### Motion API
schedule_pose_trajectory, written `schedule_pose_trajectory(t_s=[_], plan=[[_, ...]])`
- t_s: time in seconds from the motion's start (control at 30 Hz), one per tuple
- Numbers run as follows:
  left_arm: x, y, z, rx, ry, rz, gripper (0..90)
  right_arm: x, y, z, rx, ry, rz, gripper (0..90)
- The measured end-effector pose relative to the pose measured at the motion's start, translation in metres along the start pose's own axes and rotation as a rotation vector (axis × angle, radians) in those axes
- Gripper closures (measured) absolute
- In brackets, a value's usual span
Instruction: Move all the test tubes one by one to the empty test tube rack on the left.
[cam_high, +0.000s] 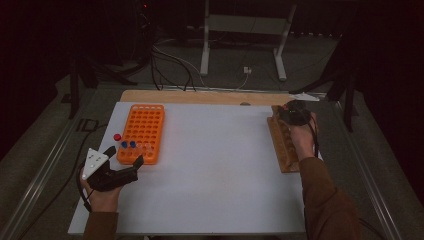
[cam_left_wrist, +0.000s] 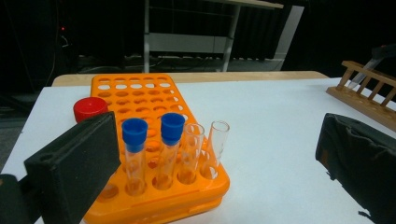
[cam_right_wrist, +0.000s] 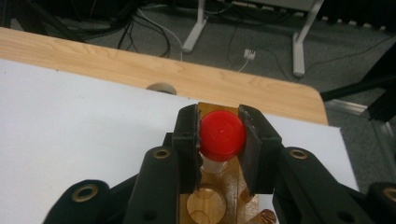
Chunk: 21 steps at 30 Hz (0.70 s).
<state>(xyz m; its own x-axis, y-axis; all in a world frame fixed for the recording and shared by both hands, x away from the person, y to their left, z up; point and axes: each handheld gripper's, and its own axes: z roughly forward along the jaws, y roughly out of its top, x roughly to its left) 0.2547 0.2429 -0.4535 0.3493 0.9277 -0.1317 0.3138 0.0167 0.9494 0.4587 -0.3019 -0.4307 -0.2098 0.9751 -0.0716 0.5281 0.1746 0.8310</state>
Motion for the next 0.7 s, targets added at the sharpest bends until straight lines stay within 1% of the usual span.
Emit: schedule_pose_trajectory(t_s=[0.17,0.37,0.47,0.53,0.7], plan=[[0.0,0.0,0.0,0.0,0.001,0.0,0.5,0.002,0.004,-0.02,-0.063,-0.013,-0.039,70.8],[-0.003,0.001,0.0,-0.001,0.0,0.007,0.5,0.002,0.008,-0.046,-0.14,0.002,-0.043,70.8],[-0.005,0.0,0.001,-0.001,-0.016,0.009,0.7,0.004,0.009,-0.059,-0.181,0.034,-0.039,70.8],[-0.008,0.001,0.004,0.003,-0.027,0.015,1.0,0.008,0.009,-0.067,-0.205,0.073,-0.032,70.8],[-0.023,0.003,0.01,0.01,-0.067,0.047,1.0,0.028,0.004,-0.081,-0.225,0.148,-0.075,70.8]])
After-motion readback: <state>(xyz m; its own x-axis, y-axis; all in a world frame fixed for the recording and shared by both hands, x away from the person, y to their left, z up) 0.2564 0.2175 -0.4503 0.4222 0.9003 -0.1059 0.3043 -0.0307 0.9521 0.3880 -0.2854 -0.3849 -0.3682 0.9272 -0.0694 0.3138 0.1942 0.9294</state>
